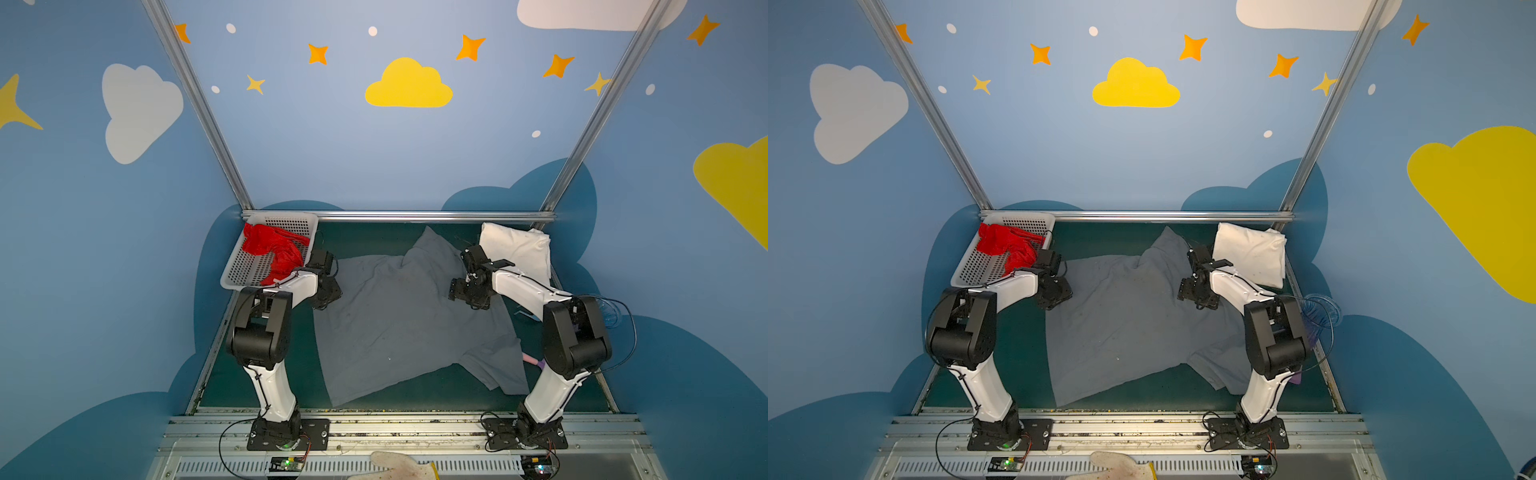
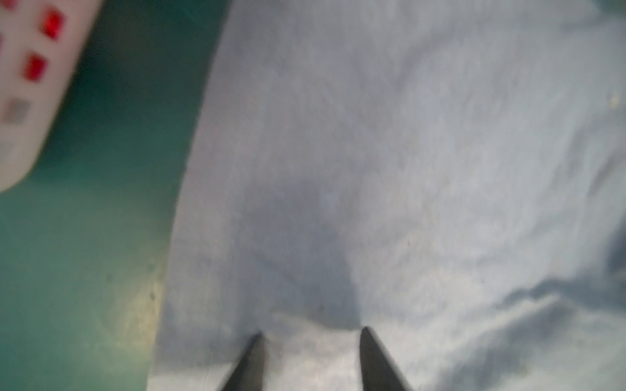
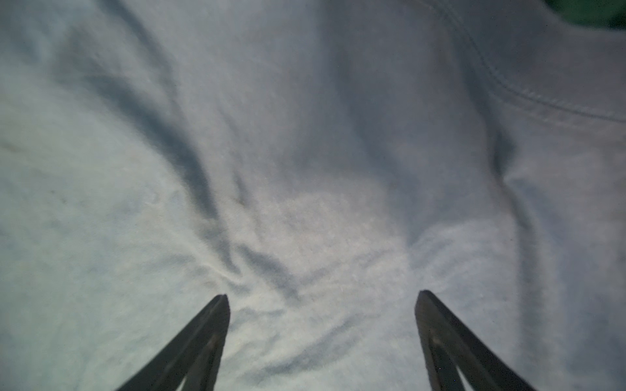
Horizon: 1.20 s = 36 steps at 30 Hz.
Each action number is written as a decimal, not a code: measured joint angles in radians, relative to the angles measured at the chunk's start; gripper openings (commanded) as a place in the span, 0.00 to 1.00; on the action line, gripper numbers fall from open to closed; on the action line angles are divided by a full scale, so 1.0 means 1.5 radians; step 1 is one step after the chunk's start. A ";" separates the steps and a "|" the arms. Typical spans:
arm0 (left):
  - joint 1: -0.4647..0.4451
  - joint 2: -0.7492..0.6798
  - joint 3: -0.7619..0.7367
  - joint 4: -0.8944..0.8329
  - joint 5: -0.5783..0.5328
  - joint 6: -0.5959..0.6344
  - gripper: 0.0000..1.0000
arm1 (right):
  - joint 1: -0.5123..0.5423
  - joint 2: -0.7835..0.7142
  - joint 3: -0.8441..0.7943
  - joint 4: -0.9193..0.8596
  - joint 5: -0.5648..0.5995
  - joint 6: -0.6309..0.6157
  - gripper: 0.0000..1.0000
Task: Fold and stack the t-shirts
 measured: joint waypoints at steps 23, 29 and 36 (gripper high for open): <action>0.004 0.079 0.118 -0.056 0.012 0.016 0.04 | -0.009 0.035 -0.042 0.016 -0.043 0.024 0.82; 0.008 0.099 0.165 -0.078 0.012 0.018 0.04 | -0.007 0.035 -0.043 0.019 -0.048 0.030 0.80; 0.027 0.099 0.203 -0.090 0.012 0.021 0.04 | 0.018 0.035 -0.043 0.030 -0.079 0.050 0.78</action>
